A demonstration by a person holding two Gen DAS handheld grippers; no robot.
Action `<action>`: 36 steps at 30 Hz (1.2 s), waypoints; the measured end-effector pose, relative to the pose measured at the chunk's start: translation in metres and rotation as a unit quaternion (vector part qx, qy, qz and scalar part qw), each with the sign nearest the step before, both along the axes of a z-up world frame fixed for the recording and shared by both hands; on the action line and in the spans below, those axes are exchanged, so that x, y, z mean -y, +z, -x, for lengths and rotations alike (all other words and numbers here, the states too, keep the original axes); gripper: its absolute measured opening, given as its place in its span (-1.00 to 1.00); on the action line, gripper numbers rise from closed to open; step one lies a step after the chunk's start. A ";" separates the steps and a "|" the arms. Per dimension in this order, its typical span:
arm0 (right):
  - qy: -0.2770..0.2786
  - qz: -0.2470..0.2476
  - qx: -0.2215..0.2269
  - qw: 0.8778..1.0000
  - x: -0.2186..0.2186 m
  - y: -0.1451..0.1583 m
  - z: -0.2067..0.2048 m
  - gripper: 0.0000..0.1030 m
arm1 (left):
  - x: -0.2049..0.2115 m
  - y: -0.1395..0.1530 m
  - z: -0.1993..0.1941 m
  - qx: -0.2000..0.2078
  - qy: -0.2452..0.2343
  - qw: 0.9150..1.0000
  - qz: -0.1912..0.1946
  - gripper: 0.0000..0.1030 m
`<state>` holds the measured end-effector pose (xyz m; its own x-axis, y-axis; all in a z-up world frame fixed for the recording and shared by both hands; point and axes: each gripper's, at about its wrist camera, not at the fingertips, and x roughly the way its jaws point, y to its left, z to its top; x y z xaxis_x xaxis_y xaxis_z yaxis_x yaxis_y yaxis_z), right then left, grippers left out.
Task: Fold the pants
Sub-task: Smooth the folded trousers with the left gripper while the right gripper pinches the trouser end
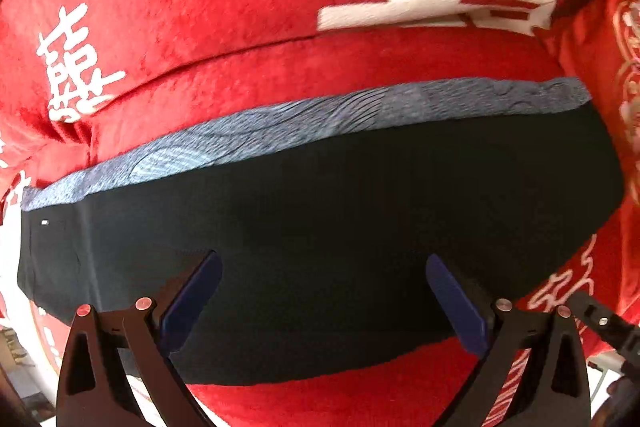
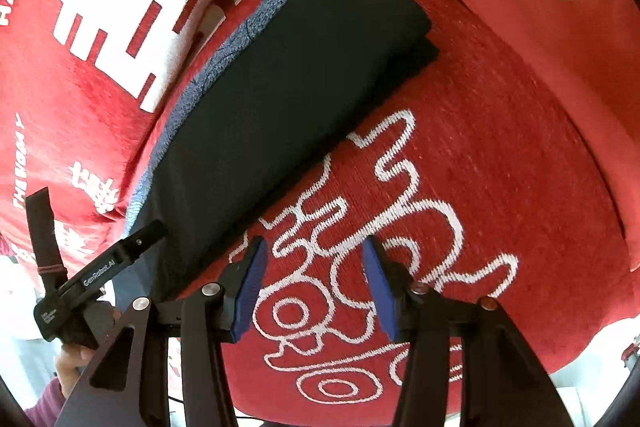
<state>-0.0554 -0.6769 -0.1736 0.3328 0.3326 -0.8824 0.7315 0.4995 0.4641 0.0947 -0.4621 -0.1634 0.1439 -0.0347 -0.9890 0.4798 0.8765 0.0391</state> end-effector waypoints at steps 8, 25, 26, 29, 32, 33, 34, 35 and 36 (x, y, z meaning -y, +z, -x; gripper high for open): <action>-0.020 -0.017 0.026 0.999 0.005 0.000 0.006 0.05 | 0.026 0.001 0.006 -0.005 -0.004 1.000 0.015 1.00; -0.141 -0.028 0.169 0.975 0.046 -0.023 0.005 0.11 | 0.012 -0.028 0.008 -0.002 0.002 1.000 0.023 1.00; -0.149 -0.023 0.175 0.973 0.048 -0.023 0.001 0.15 | 0.012 -0.028 0.009 0.001 0.000 1.000 0.024 1.00; -0.165 -0.021 0.185 0.969 0.053 -0.026 -0.010 0.22 | 0.013 -0.031 0.012 0.002 -0.005 1.000 0.027 1.00; -0.166 -0.049 0.170 0.970 0.057 -0.029 -0.022 -0.04 | 0.015 -0.024 0.009 0.001 -0.003 1.000 0.018 0.92; -0.162 -0.050 0.159 0.973 0.058 -0.028 -0.024 -0.59 | 0.014 -0.018 0.007 0.013 -0.001 1.000 0.017 0.64; -0.158 -0.050 0.161 0.973 0.058 -0.025 -0.025 -0.74 | 0.012 -0.011 0.007 0.023 -0.003 0.999 0.022 0.48; -0.151 -0.048 0.168 0.973 0.058 -0.019 -0.026 -0.73 | 0.011 -0.004 0.006 0.028 -0.006 0.999 0.032 0.48; -0.141 -0.042 0.171 0.974 0.057 -0.013 -0.027 -0.74 | 0.010 0.001 0.005 0.037 -0.006 0.999 0.037 0.48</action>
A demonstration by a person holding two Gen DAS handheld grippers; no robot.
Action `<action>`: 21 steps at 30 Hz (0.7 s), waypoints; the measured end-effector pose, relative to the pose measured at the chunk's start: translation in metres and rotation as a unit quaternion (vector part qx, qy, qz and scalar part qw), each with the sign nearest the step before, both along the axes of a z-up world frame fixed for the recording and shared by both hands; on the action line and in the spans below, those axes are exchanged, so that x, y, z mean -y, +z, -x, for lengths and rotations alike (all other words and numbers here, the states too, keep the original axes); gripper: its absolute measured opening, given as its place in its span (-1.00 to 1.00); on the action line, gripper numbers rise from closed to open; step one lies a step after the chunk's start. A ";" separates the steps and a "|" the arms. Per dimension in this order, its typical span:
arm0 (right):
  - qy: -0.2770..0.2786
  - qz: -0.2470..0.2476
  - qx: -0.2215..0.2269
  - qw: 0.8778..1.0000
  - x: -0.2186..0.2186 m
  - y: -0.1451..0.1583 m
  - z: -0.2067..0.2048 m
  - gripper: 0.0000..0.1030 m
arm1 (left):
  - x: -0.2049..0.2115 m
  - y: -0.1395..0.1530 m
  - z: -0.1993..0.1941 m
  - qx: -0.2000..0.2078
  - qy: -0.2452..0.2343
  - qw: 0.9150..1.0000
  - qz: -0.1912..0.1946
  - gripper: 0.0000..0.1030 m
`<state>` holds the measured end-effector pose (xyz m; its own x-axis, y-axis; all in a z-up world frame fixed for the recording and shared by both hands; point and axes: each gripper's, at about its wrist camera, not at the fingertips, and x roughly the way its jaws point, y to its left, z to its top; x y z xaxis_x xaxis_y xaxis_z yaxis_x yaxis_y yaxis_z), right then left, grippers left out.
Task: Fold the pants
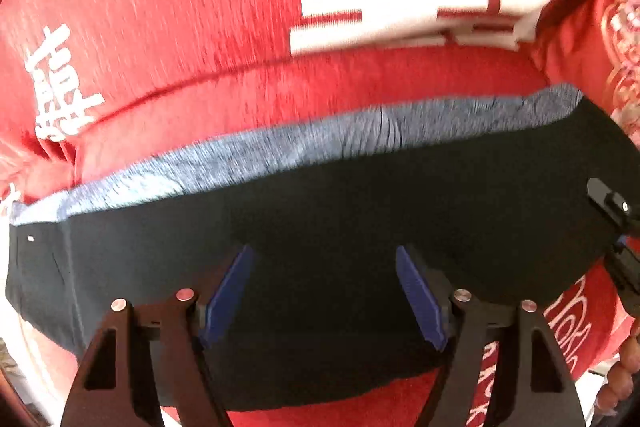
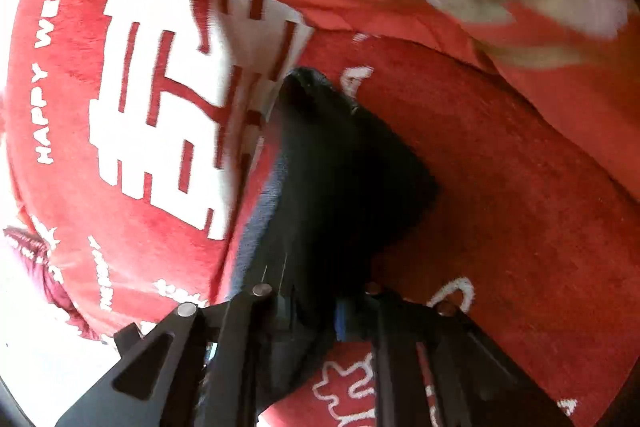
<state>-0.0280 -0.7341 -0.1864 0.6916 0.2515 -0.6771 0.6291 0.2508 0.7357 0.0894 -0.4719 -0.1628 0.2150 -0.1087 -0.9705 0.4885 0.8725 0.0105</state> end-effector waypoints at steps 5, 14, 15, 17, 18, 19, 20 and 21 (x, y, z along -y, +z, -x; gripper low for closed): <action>0.055 0.067 0.022 0.996 -0.016 0.043 -0.018 -0.74 | 0.018 -0.027 0.004 -0.017 -0.021 1.000 -0.012 0.48; 0.123 0.158 0.008 0.980 -0.052 0.088 -0.054 -0.74 | 0.009 -0.030 0.007 0.002 -0.041 0.999 0.029 0.49; 0.127 0.166 0.006 0.978 -0.056 0.093 -0.057 -0.74 | 0.005 -0.028 0.005 -0.009 -0.040 0.999 0.036 0.50; 0.138 0.187 0.000 0.973 -0.067 0.105 -0.062 -0.74 | -0.008 -0.021 0.001 -0.029 -0.031 0.997 0.058 0.50; 0.147 0.202 -0.003 0.968 -0.075 0.113 -0.066 -0.74 | -0.016 -0.015 0.000 -0.032 -0.027 0.997 0.071 0.50; 0.153 0.211 -0.004 0.965 -0.081 0.117 -0.067 -0.74 | -0.022 -0.010 0.000 -0.031 -0.026 0.996 0.078 0.50; 0.163 0.225 -0.006 0.961 -0.090 0.124 -0.070 -0.73 | -0.036 -0.002 -0.001 -0.027 -0.029 0.995 0.087 0.50; 0.174 0.239 -0.007 0.955 -0.102 0.131 -0.076 -0.73 | -0.047 0.003 -0.002 -0.025 -0.031 0.995 0.090 0.50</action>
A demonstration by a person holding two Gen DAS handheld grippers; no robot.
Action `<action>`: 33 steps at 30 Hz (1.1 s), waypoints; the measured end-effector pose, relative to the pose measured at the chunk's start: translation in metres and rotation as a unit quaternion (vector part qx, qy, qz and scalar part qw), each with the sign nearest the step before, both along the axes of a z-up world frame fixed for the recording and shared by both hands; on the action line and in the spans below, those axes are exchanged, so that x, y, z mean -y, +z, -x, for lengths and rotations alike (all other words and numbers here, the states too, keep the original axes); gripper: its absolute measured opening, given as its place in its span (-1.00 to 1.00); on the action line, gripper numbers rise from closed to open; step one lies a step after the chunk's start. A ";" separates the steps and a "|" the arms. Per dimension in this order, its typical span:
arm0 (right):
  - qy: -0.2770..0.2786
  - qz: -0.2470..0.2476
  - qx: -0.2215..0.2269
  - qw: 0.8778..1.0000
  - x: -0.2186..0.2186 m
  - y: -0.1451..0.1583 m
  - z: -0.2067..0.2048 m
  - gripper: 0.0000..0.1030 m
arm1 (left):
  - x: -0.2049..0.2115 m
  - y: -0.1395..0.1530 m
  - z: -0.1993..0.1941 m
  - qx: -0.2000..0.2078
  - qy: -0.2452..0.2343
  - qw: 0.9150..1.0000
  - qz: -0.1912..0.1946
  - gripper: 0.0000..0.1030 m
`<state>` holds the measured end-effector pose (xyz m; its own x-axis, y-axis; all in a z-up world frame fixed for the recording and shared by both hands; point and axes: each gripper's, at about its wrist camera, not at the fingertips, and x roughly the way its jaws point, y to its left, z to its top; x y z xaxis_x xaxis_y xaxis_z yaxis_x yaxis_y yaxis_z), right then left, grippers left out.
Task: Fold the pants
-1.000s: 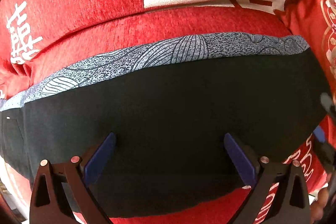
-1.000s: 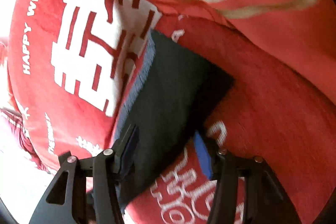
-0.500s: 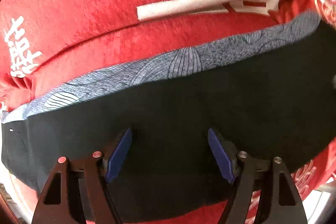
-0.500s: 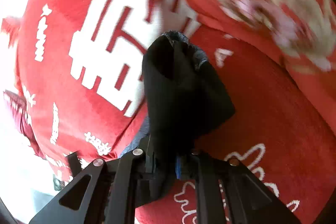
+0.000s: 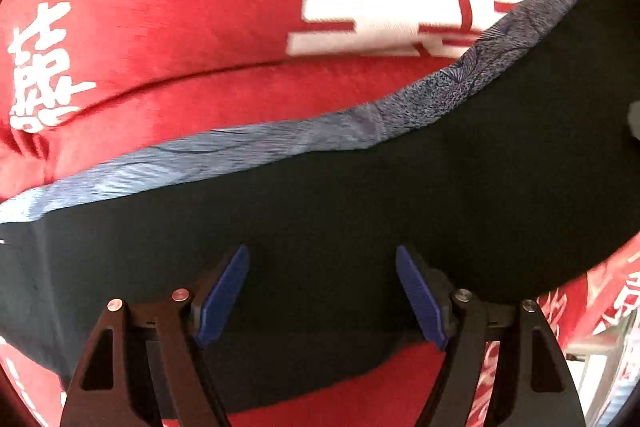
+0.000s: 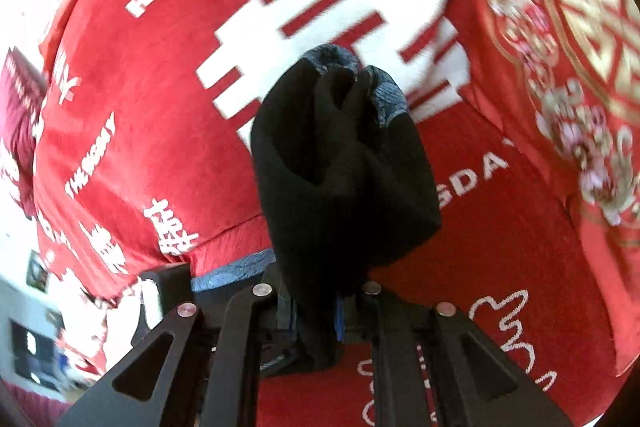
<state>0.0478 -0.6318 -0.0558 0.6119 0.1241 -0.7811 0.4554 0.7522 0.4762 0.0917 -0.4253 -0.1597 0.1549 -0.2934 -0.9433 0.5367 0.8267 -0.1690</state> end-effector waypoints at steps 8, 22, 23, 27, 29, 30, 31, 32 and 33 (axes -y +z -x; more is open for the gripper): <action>0.106 0.113 -0.032 0.987 -0.117 0.016 -0.057 -0.65 | -0.128 0.022 -0.038 -0.003 0.046 0.999 -0.002 0.70; 0.313 0.313 -0.163 0.882 -0.334 -0.094 -0.085 0.03 | -0.293 -0.017 -0.057 -0.020 0.151 0.986 -0.075 0.70; 0.320 0.297 -0.155 0.886 -0.334 -0.086 -0.080 0.09 | -0.293 -0.014 -0.056 -0.025 0.149 0.986 -0.068 0.70; 0.243 0.078 -0.119 0.959 -0.271 -0.062 -0.064 0.10 | -0.260 0.000 -0.069 -0.053 0.120 0.991 -0.003 0.70; 0.164 -0.018 -0.120 0.979 -0.236 -0.068 -0.053 0.10 | -0.235 0.005 -0.073 -0.070 0.086 0.993 0.029 0.70; 0.117 -0.072 -0.122 0.983 -0.216 -0.076 -0.047 0.10 | -0.226 0.005 -0.073 -0.076 0.075 0.994 0.036 0.70; 0.083 -0.116 -0.120 0.982 -0.199 -0.084 -0.040 0.10 | -0.214 0.005 -0.073 -0.082 0.064 0.994 0.043 0.70; 0.048 -0.165 -0.116 0.978 -0.185 -0.094 -0.030 0.10 | -0.199 0.003 -0.073 -0.092 0.051 0.993 0.050 0.70; 0.026 -0.199 -0.113 0.973 -0.176 -0.100 -0.025 0.10 | -0.192 0.001 -0.073 -0.095 0.045 0.993 0.053 0.70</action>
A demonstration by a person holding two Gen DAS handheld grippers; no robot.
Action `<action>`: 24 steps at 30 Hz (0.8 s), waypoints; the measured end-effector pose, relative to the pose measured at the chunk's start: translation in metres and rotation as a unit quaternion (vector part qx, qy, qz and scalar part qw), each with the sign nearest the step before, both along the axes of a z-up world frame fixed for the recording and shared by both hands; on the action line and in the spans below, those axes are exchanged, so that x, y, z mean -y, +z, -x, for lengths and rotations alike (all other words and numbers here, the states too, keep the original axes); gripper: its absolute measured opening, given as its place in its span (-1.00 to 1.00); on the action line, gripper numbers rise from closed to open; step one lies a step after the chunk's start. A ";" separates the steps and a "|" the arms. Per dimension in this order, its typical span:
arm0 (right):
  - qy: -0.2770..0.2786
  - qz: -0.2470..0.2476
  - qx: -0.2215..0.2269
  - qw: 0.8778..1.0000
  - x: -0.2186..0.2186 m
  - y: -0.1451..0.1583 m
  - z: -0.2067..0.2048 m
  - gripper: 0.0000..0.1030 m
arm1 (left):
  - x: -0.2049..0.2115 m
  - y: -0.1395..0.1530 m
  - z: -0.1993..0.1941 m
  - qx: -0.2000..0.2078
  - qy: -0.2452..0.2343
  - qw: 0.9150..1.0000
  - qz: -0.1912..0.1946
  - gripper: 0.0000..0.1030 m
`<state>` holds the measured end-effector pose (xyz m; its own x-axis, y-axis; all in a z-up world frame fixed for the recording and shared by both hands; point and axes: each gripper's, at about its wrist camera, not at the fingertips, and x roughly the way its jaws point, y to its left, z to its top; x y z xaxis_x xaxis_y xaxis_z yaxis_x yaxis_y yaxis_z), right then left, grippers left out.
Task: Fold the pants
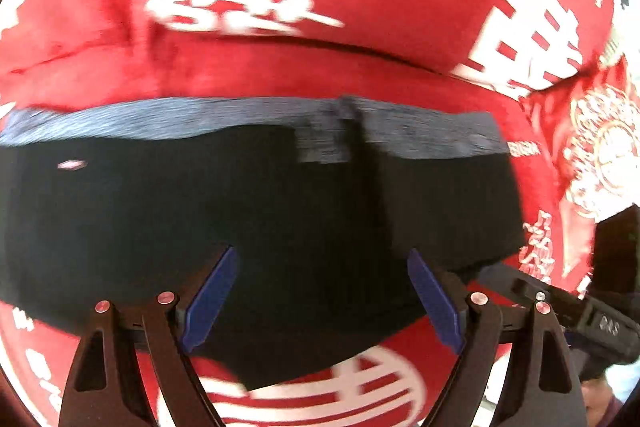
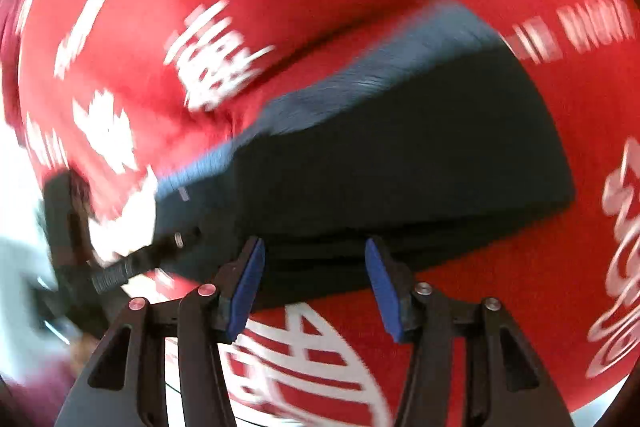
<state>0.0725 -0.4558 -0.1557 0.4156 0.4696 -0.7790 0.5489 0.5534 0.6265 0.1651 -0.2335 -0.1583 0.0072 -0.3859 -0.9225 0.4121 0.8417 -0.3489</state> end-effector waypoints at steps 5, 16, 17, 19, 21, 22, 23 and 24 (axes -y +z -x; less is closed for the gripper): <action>-0.059 -0.066 0.012 0.996 0.016 -0.015 0.017 0.10 | 0.029 -0.010 -0.001 -0.005 -0.017 1.000 -0.004 0.68; -0.127 -0.147 0.005 0.981 0.028 -0.050 0.006 -0.84 | 0.029 -0.015 0.002 -0.023 -0.013 1.000 -0.011 -0.12; -0.109 -0.142 0.014 0.984 0.025 -0.044 0.004 -0.89 | 0.025 -0.008 0.006 -0.016 -0.013 1.000 -0.009 -0.12; -0.050 -0.130 0.023 0.990 0.009 -0.027 -0.003 -0.92 | 0.018 0.002 0.018 0.005 -0.019 1.000 -0.017 -0.12; 0.005 -0.111 0.014 0.994 -0.011 -0.021 -0.009 -0.97 | 0.015 -0.002 0.029 0.011 -0.023 0.999 -0.036 -0.12; 0.023 -0.094 0.005 0.995 -0.019 -0.023 -0.013 -0.97 | 0.015 -0.007 0.032 0.007 -0.023 0.999 -0.042 -0.12; 0.034 -0.082 -0.003 0.996 -0.025 -0.026 -0.016 -0.97 | 0.014 -0.016 0.035 -0.002 -0.020 0.999 -0.050 -0.12; 0.038 -0.077 -0.012 0.996 -0.029 -0.031 -0.017 -0.96 | 0.014 -0.021 0.038 -0.008 -0.018 0.998 -0.058 -0.12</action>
<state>0.0898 -0.4271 -0.1868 0.3560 0.6134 -0.7050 0.5258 0.4922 0.6937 0.1273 -0.2475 -0.1798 -0.0199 -0.2764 -0.9608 0.4383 0.8613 -0.2569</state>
